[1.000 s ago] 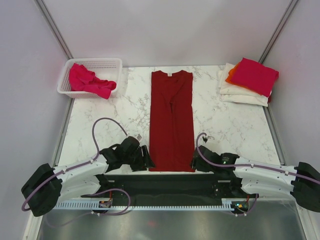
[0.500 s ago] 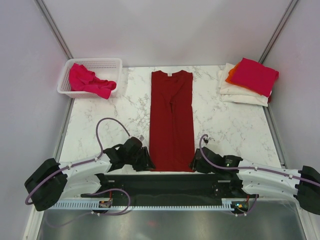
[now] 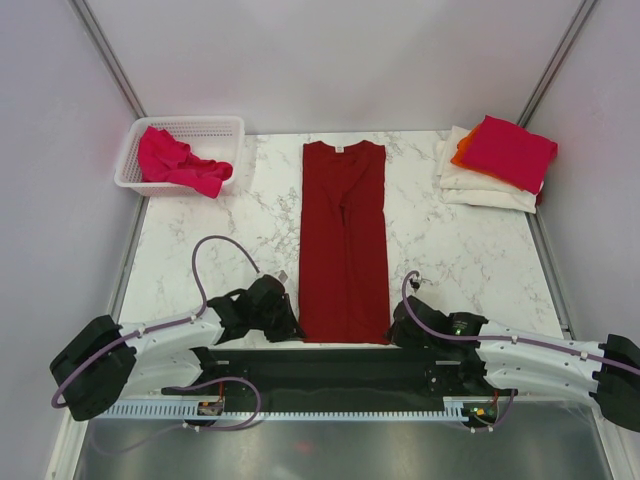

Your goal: Fold and stack the t-shirts

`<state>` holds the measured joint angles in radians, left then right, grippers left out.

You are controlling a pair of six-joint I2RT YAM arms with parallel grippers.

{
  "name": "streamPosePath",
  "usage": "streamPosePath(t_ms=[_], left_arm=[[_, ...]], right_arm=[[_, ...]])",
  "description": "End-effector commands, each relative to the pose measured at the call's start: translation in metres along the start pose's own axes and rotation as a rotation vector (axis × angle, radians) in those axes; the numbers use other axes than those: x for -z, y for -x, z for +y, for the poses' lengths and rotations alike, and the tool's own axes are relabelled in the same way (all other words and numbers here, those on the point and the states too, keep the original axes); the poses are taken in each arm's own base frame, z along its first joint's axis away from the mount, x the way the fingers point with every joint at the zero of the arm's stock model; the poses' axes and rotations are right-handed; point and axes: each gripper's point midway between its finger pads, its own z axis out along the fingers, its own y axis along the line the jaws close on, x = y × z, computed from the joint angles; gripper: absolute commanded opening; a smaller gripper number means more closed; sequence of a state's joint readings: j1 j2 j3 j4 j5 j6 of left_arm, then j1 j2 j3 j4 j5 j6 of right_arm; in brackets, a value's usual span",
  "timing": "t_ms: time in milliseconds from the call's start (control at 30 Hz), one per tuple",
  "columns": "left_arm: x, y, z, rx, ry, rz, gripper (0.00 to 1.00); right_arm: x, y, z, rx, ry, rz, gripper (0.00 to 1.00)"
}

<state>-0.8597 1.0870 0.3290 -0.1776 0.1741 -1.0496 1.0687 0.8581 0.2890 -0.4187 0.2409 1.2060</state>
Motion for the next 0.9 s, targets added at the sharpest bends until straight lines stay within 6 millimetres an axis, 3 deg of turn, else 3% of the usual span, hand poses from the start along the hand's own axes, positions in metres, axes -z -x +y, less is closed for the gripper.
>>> streamPosePath(t_ms=[0, 267, 467, 500, 567, 600, 633, 667, 733, 767, 800, 833, 867], left_arm=[[-0.003, 0.005, 0.002, -0.006, 0.012, -0.029, 0.02], [0.016, -0.011, -0.02, 0.009, -0.062, 0.046, 0.02], [0.041, 0.007, -0.054, -0.032, -0.068, 0.021, 0.02], [0.048, 0.016, -0.07, -0.062, -0.093, -0.004, 0.02], [0.049, 0.028, -0.074, -0.082, -0.056, -0.025, 0.02], [0.053, 0.038, -0.087, -0.107, -0.073, -0.044, 0.02], [0.052, 0.041, -0.091, -0.112, -0.077, -0.035, 0.02], [0.05, 0.053, -0.096, -0.1, -0.071, -0.041, 0.02], [0.051, 0.064, -0.102, -0.11, -0.085, -0.042, 0.02], [0.055, 0.081, -0.109, -0.104, -0.098, -0.071, 0.02], [0.052, 0.089, -0.108, -0.117, -0.088, -0.07, 0.02], [0.051, 0.095, -0.112, -0.116, -0.098, -0.06, 0.02], [0.057, 0.112, -0.12, -0.109, -0.116, -0.089, 0.02]], right_arm=[[0.0, -0.02, -0.041, 0.042, -0.131, 0.072, 0.0], [0.022, -0.013, -0.035, 0.048, -0.119, 0.074, 0.0], [0.049, 0.022, 0.014, 0.054, -0.009, -0.01, 0.0], [0.057, 0.034, 0.031, 0.065, 0.02, -0.037, 0.0], [0.051, 0.05, 0.031, 0.126, -0.04, -0.046, 0.0], [0.054, 0.064, 0.044, 0.13, -0.023, -0.061, 0.0], [0.047, 0.081, 0.037, 0.144, -0.063, -0.063, 0.0], [0.05, 0.096, 0.052, 0.134, -0.012, -0.073, 0.0], [0.047, 0.125, 0.05, 0.109, -0.03, -0.103, 0.0], [0.048, 0.136, 0.05, 0.137, -0.035, -0.115, 0.0], [0.053, 0.153, 0.062, 0.142, -0.011, -0.139, 0.0], [0.046, 0.163, 0.058, 0.139, -0.044, -0.134, 0.0], [0.049, 0.177, 0.065, 0.168, -0.035, -0.154, 0.0]])
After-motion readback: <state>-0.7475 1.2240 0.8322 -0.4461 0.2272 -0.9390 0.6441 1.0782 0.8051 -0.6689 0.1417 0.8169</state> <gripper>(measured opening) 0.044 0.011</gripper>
